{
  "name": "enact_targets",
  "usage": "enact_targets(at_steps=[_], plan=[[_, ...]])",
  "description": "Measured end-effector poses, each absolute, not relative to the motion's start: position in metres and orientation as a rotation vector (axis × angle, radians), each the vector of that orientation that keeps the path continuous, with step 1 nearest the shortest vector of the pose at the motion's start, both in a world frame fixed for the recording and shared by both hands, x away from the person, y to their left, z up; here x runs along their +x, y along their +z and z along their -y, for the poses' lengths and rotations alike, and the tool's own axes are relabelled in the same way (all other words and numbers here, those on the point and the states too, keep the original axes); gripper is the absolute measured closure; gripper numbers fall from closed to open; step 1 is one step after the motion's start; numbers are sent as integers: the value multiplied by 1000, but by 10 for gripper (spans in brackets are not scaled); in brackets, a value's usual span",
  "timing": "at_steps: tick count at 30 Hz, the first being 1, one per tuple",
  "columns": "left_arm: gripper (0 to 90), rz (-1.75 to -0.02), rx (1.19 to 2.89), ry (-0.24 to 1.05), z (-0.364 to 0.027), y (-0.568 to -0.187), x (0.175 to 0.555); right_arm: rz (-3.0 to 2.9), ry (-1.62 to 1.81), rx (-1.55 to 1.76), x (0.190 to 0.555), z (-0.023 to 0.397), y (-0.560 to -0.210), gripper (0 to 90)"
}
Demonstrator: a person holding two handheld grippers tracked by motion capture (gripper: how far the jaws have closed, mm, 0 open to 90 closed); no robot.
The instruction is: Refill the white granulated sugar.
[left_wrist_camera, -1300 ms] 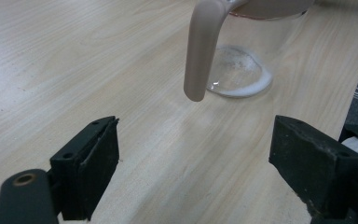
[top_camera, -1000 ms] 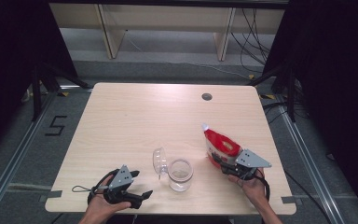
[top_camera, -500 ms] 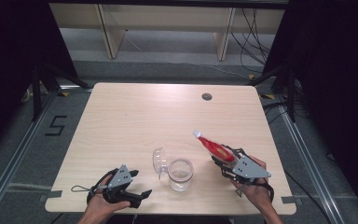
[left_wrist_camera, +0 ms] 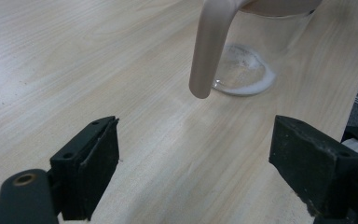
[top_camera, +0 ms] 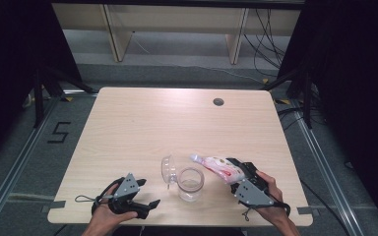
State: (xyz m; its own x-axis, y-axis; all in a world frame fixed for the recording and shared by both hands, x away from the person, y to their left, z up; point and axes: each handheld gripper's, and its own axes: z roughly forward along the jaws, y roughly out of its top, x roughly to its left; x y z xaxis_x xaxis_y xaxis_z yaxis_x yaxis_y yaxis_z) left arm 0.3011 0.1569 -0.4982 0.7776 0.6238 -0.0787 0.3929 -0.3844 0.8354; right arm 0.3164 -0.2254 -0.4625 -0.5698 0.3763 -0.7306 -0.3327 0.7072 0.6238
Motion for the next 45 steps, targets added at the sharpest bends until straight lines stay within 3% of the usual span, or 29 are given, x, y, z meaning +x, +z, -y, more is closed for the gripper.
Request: enact_targets(at_steps=[45], plan=[[155, -760, 2036, 316, -155, -499, 301, -1765, 271, -469, 297, 208, -461, 513]])
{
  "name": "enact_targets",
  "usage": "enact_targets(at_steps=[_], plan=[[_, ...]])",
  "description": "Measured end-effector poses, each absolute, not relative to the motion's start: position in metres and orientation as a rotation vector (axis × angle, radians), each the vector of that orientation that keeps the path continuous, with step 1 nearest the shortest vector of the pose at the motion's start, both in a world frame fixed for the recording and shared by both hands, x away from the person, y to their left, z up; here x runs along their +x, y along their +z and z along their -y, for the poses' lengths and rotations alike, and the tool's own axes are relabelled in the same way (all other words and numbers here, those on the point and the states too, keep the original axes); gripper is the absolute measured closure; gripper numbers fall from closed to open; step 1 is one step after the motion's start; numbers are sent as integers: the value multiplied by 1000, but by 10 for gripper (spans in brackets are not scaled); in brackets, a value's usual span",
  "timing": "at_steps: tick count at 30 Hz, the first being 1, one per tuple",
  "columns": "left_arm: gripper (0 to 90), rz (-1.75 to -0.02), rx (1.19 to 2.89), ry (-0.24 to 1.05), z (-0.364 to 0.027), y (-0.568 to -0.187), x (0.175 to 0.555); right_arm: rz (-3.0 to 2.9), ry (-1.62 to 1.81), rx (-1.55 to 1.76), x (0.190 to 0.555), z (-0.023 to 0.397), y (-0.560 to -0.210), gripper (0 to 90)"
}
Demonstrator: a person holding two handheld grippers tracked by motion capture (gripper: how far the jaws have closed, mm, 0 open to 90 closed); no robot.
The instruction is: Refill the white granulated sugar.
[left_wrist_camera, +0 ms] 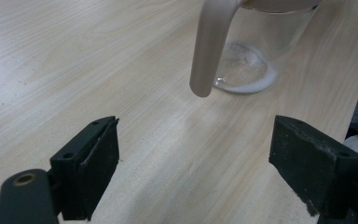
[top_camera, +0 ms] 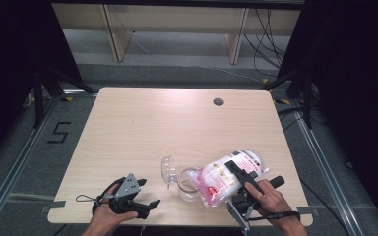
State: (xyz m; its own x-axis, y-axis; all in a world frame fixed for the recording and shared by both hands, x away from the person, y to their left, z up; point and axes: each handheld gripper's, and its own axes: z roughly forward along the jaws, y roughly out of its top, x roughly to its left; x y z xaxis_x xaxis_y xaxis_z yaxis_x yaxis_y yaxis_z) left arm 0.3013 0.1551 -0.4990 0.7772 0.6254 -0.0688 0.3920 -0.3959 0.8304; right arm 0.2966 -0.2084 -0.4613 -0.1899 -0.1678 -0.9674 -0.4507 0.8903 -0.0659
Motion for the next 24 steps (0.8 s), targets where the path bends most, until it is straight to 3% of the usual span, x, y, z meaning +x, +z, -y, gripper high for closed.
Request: enact_targets(at_steps=[24], plan=[[154, -741, 2066, 317, -156, -499, 303, -1695, 133, -585, 294, 203, -458, 520]])
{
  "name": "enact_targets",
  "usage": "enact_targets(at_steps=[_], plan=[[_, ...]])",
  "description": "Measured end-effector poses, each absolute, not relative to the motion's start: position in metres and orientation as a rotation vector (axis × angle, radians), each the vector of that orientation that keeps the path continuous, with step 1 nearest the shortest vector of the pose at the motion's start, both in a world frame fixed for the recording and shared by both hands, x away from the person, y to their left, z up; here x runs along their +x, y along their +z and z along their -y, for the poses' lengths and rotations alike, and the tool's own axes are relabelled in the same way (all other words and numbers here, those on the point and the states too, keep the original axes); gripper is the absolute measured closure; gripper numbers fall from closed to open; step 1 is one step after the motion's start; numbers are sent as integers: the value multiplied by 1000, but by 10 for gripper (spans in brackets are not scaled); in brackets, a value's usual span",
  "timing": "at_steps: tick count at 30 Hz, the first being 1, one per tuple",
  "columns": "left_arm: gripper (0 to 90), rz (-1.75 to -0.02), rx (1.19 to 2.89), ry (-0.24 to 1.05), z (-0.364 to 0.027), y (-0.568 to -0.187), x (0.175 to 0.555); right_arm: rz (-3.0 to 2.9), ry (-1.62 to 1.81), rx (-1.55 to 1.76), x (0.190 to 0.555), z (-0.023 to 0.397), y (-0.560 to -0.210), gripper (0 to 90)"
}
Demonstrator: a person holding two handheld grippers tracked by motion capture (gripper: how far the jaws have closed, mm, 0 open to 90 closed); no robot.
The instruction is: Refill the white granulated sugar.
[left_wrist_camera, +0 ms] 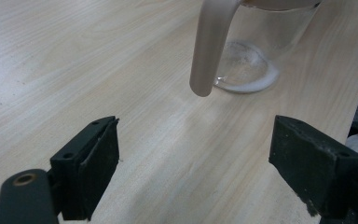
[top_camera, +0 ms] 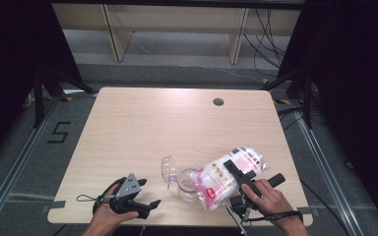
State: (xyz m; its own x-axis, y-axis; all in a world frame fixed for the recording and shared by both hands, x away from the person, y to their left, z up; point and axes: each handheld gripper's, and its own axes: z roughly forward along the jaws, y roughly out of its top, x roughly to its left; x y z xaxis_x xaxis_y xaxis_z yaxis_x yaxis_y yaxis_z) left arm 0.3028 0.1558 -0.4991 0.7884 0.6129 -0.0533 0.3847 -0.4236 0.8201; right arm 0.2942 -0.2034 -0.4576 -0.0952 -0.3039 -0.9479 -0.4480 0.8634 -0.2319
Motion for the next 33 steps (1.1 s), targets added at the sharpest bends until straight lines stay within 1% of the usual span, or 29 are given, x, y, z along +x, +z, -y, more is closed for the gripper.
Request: enact_targets(at_steps=[4, 6, 7, 16, 24, 26, 28, 31, 33], plan=[[155, -757, 2041, 312, -154, -500, 302, -1677, 131, -595, 294, 203, -457, 521], [155, -751, 2066, 326, -156, -498, 302, -1679, 132, -586, 293, 203, -458, 522], [155, -753, 2041, 311, -155, -499, 302, -1675, 130, -596, 294, 203, -457, 522], [155, -754, 2043, 311, -155, -500, 302, -1677, 93, -609, 294, 203, -457, 524], [155, -753, 2059, 306, -155, -499, 303, -1668, 63, -633, 292, 203, -453, 526], [155, -743, 2073, 330, -156, -499, 303, -1663, 59, -630, 292, 203, -453, 527], [155, -754, 2063, 311, -155, -499, 302, -1651, 54, -648, 291, 202, -453, 527], [155, -762, 2050, 321, -154, -500, 302, -1658, 43, -661, 291, 201, -453, 528], [155, -749, 2072, 325, -155, -499, 302, -1659, 39, -655, 291, 201, -453, 529]])
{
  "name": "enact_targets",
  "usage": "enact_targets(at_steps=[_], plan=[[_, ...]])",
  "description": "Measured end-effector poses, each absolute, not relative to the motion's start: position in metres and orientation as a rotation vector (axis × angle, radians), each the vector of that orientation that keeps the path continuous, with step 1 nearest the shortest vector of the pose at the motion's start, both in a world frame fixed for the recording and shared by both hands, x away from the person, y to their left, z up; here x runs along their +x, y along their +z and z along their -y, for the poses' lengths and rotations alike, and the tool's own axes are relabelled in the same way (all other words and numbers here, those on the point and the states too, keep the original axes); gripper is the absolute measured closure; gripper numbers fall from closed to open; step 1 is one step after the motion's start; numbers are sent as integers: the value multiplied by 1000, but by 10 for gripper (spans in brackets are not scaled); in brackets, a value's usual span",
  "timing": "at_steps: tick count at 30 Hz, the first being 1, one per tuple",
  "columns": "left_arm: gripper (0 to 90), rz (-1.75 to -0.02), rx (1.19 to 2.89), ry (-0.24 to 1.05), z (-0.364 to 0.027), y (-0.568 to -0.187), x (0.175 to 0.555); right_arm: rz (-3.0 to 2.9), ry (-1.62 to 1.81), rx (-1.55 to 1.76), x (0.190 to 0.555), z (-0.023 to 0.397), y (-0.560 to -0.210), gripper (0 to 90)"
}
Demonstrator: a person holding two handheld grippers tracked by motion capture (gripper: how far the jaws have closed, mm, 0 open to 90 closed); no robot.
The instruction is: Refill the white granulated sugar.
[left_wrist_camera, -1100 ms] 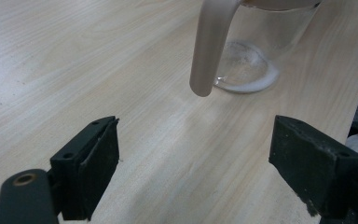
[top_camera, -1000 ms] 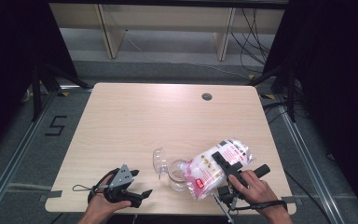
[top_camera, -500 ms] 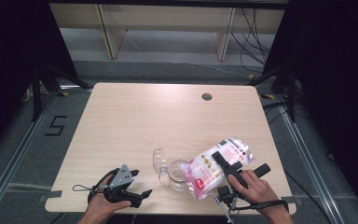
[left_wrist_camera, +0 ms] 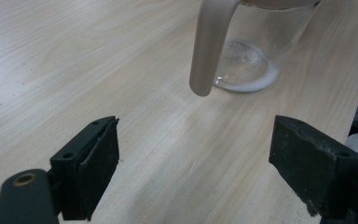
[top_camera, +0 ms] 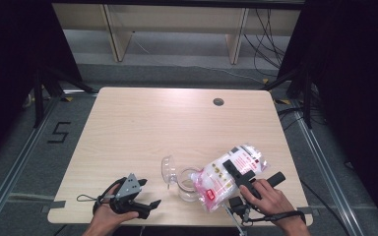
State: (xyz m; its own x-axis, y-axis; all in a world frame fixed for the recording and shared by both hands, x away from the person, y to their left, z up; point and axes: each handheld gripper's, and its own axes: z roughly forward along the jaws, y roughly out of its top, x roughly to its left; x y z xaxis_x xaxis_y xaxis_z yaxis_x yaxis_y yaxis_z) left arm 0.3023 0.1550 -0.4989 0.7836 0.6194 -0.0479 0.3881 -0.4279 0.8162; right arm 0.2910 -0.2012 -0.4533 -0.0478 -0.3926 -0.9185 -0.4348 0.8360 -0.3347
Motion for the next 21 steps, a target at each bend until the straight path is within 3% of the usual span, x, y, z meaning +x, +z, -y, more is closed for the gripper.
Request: enact_targets(at_steps=[21], plan=[[155, -744, 2075, 334, -156, -499, 303, -1630, 12, -709, 291, 198, -450, 534]])
